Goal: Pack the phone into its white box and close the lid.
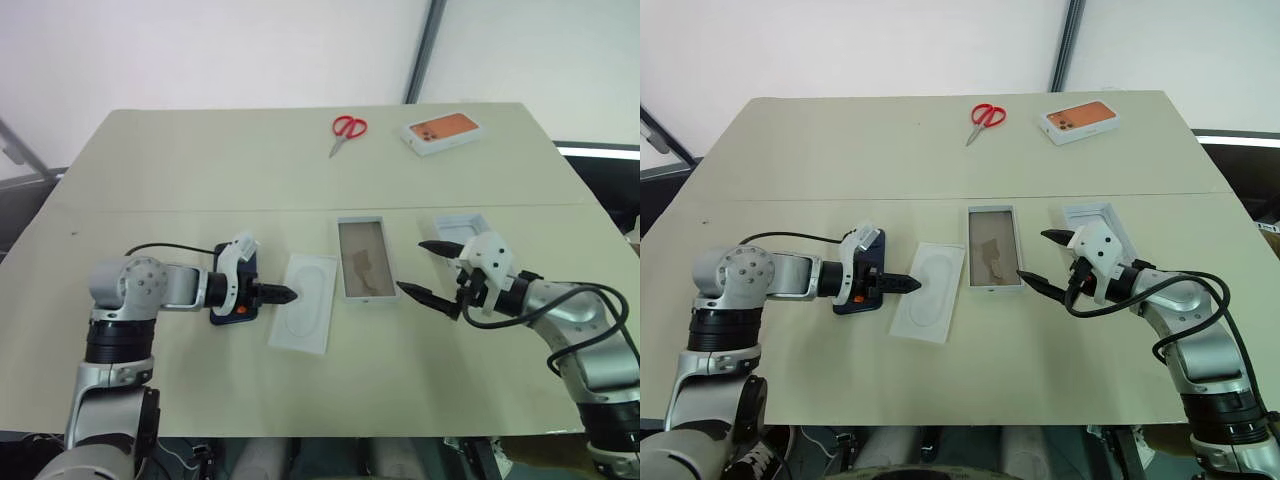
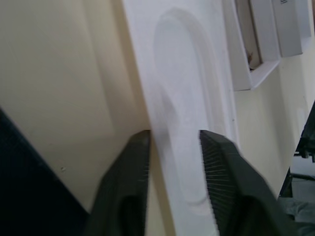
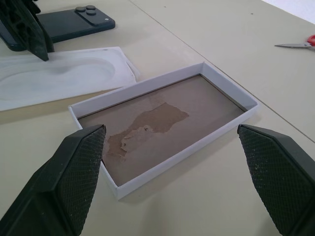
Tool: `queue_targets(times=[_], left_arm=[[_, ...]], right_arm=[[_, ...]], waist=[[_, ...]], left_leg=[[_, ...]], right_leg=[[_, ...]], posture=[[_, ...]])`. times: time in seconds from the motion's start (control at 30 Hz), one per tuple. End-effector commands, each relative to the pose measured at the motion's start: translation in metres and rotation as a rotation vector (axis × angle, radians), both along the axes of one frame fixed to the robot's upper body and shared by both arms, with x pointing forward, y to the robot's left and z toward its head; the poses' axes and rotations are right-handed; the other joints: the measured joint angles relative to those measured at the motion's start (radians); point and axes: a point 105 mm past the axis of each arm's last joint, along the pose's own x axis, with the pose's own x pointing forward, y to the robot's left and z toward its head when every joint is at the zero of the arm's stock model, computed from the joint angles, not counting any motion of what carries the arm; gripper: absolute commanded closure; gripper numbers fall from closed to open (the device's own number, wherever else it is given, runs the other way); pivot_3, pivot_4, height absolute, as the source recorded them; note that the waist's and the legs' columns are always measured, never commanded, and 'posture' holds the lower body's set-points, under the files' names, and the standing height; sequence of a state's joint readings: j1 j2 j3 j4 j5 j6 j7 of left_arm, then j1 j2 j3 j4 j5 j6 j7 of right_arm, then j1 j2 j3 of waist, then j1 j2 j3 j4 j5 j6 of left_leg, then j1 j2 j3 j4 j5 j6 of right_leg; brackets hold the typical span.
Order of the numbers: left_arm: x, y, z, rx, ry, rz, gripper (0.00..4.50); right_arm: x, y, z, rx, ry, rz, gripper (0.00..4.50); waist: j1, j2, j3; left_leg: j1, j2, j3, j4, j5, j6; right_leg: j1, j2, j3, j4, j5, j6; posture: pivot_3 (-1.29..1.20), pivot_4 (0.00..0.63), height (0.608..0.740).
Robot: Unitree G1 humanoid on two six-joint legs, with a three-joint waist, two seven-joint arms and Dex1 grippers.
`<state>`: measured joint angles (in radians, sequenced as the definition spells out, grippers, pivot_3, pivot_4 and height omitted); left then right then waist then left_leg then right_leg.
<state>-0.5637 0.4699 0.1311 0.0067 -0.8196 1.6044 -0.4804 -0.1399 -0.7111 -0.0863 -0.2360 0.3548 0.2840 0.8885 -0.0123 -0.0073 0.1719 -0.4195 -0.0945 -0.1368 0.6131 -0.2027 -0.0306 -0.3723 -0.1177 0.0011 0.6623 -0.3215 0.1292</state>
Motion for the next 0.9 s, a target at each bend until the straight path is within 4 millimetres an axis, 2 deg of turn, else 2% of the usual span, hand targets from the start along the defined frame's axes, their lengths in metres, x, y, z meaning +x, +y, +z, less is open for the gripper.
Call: queue_targets(times=[0.03, 0.53, 0.73, 0.9], left_arm=[[-0.004, 0.000, -0.005, 0.000, 0.027, -0.005, 4.44], [0.002, 0.004, -0.003, -0.074, 0.053, 0.049, 4.44], [0.014, 0.008, 0.017, -0.214, 0.029, 0.112, 4.44], [0.021, 0.014, 0.029, -0.241, -0.003, 0.148, 4.44]], right_arm=[[0.001, 0.004, 0.010, 0.006, -0.051, 0.013, 0.00], [-0.001, 0.005, 0.009, 0.006, -0.054, 0.009, 0.00], [-0.004, 0.013, 0.004, 0.012, -0.033, 0.036, 0.00], [-0.002, 0.022, 0.003, 0.013, -0.037, 0.058, 0.00]], waist=[[0.000, 0.000, 0.000], [0.001, 0.000, 0.000], [0.000, 0.000, 0.000], [-0.002, -0.001, 0.001]], left_leg=[[0.000, 0.000, 0.000, 0.000, 0.000, 0.000], [0.000, 0.000, 0.000, 0.000, 0.000, 0.000], [0.000, 0.000, 0.000, 0.000, 0.000, 0.000], [0.000, 0.000, 0.000, 0.000, 0.000, 0.000]], right_leg=[[0.000, 0.000, 0.000, 0.000, 0.000, 0.000], [0.000, 0.000, 0.000, 0.000, 0.000, 0.000], [0.000, 0.000, 0.000, 0.000, 0.000, 0.000], [-0.001, 0.000, 0.000, 0.000, 0.000, 0.000]], posture=[[0.00, 0.150, 0.740], [0.00, 0.150, 0.740], [0.00, 0.150, 0.740], [0.00, 0.150, 0.740]])
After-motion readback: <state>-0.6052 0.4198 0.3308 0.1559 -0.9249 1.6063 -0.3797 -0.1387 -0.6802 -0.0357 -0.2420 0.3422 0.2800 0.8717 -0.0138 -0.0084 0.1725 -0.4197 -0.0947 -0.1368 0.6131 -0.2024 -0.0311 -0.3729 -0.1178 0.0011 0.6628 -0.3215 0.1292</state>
